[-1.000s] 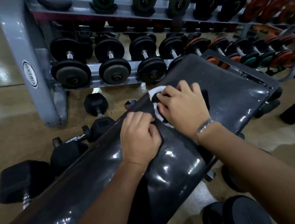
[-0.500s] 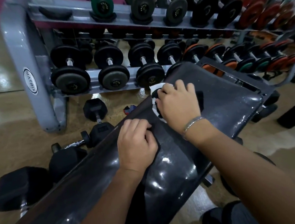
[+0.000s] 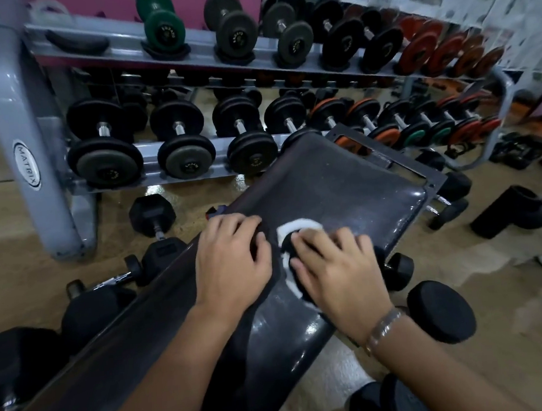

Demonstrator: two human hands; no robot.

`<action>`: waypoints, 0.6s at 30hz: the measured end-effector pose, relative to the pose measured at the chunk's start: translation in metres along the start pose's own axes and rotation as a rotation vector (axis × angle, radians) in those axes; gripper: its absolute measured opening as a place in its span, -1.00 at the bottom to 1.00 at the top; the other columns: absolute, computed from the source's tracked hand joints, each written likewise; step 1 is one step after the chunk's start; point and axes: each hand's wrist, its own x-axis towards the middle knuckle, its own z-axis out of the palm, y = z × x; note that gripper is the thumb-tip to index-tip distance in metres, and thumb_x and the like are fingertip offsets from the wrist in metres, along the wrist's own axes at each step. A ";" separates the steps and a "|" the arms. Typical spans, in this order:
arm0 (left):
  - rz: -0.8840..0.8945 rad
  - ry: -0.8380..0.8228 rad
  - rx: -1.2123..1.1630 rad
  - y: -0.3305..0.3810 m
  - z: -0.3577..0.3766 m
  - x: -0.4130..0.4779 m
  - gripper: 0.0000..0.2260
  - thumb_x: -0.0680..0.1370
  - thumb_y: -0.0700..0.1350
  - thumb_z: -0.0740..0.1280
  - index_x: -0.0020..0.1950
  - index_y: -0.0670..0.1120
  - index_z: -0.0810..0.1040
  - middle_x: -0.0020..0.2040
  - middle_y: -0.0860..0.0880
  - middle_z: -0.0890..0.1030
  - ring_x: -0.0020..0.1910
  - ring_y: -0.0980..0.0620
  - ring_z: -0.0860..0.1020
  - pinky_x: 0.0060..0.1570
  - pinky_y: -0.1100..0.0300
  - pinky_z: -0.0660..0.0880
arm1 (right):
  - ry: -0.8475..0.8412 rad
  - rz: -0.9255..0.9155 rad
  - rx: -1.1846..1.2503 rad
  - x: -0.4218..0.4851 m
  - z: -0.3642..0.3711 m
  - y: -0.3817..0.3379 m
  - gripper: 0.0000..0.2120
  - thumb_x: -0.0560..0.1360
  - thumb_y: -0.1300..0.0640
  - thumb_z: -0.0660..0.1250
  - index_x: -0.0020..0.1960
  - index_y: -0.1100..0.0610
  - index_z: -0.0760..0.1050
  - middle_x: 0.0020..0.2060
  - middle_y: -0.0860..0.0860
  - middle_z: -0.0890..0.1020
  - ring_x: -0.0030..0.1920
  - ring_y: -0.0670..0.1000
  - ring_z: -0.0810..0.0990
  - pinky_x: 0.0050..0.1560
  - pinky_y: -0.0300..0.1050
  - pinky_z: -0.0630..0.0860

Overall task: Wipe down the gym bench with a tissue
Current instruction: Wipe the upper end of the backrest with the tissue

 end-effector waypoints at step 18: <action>0.049 -0.037 -0.052 0.036 0.023 0.026 -0.75 0.52 -0.04 0.30 0.14 -0.02 0.66 0.09 0.07 0.64 0.16 0.02 0.50 0.21 0.07 0.41 | 0.043 0.234 -0.043 0.000 -0.002 0.054 -0.68 0.64 -0.10 0.17 0.25 -0.01 0.58 0.10 -0.09 0.62 -0.06 0.09 0.48 -0.08 0.05 0.35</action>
